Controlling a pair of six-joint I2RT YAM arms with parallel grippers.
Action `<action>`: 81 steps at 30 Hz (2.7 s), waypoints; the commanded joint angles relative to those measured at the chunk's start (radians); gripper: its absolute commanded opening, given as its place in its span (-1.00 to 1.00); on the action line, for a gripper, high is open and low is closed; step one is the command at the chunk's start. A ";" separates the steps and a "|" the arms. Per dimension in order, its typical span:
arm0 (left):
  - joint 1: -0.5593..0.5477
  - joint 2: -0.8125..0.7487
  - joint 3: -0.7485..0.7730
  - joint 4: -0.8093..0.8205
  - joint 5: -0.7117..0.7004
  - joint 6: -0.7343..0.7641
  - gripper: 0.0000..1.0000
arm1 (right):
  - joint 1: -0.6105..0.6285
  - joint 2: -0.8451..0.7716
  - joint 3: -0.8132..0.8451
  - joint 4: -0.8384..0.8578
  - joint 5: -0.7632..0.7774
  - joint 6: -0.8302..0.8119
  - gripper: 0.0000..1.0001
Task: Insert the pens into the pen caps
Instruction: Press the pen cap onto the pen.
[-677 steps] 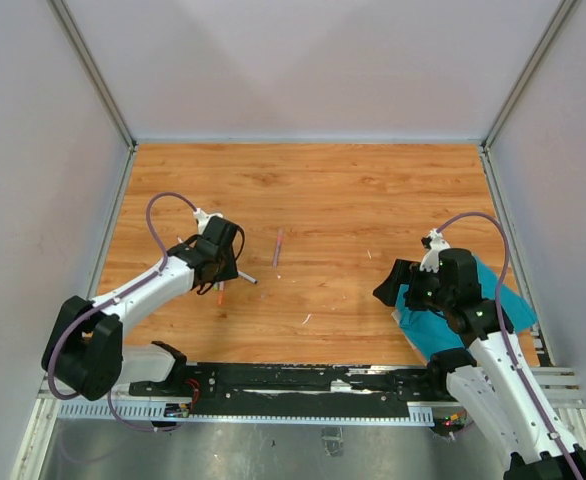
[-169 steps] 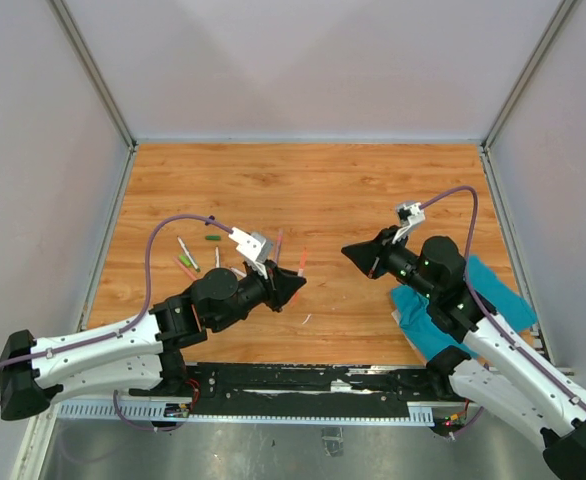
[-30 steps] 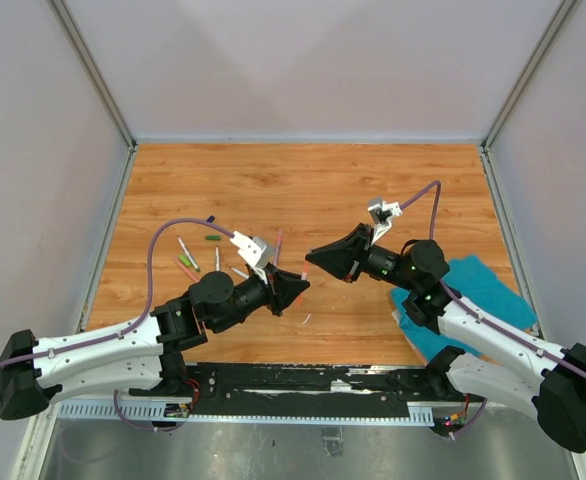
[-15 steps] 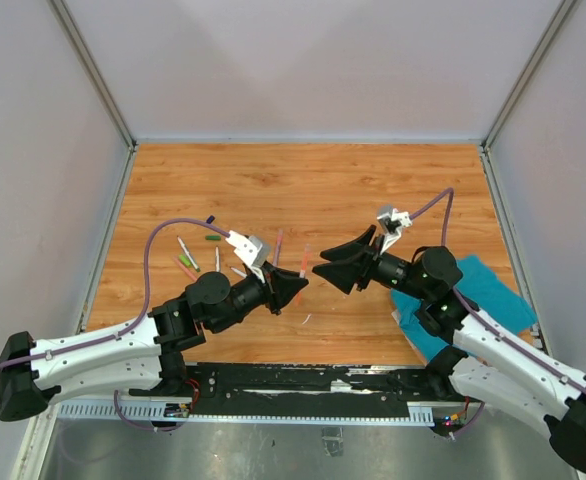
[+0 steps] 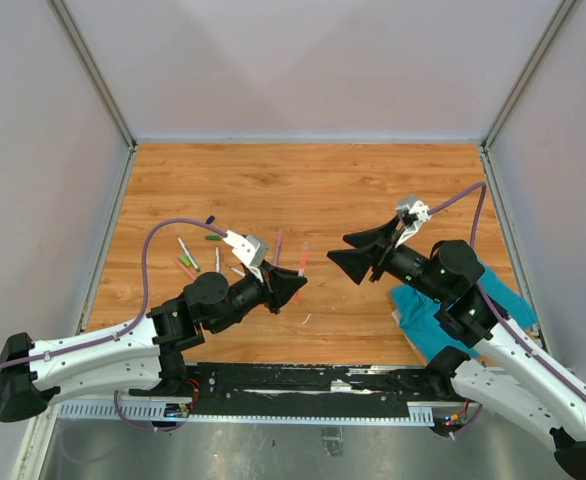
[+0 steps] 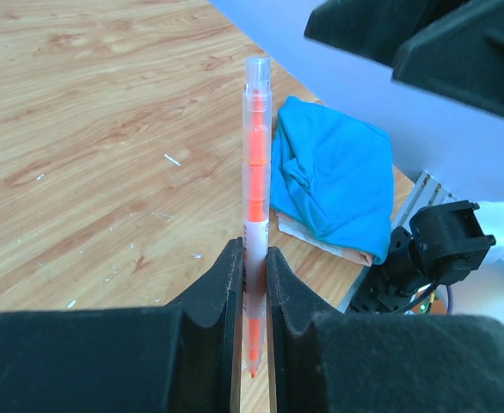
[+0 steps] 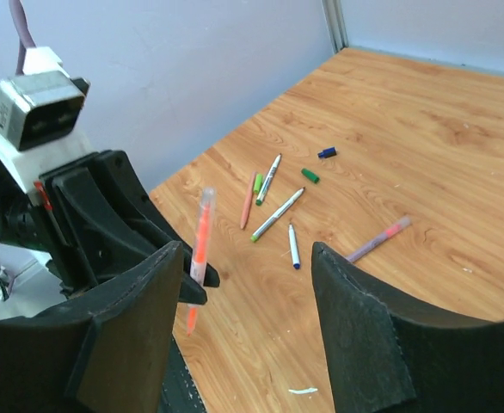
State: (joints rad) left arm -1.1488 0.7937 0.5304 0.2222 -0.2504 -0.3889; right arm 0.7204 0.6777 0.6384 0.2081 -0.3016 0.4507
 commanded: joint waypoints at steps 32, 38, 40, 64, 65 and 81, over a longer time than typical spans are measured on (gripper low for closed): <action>-0.011 0.009 0.018 0.027 0.017 0.010 -0.99 | 0.106 0.304 0.216 0.024 -0.070 0.120 -0.47; -0.010 0.008 0.019 0.025 0.013 0.012 -0.99 | 0.105 0.315 0.210 0.025 -0.084 0.120 -0.80; -0.011 0.007 0.019 0.025 0.010 0.012 -0.99 | 0.106 0.316 0.211 0.020 -0.088 0.114 -0.95; -0.010 -0.082 0.109 0.062 0.007 0.003 -0.99 | 0.224 0.261 0.040 -0.043 -0.030 0.088 -0.99; -0.010 -0.082 0.111 0.063 0.007 0.003 -0.99 | 0.236 0.261 0.035 -0.045 -0.020 0.085 -0.99; -0.009 -0.086 0.139 0.069 0.002 0.009 -0.99 | 0.365 0.247 -0.096 -0.074 0.069 0.103 -0.99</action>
State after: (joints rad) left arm -1.1694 0.7475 0.5606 0.0063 -0.1596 -0.3859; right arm 1.0084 0.8959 0.6319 0.3370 -0.1474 0.5426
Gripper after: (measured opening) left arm 0.142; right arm 0.049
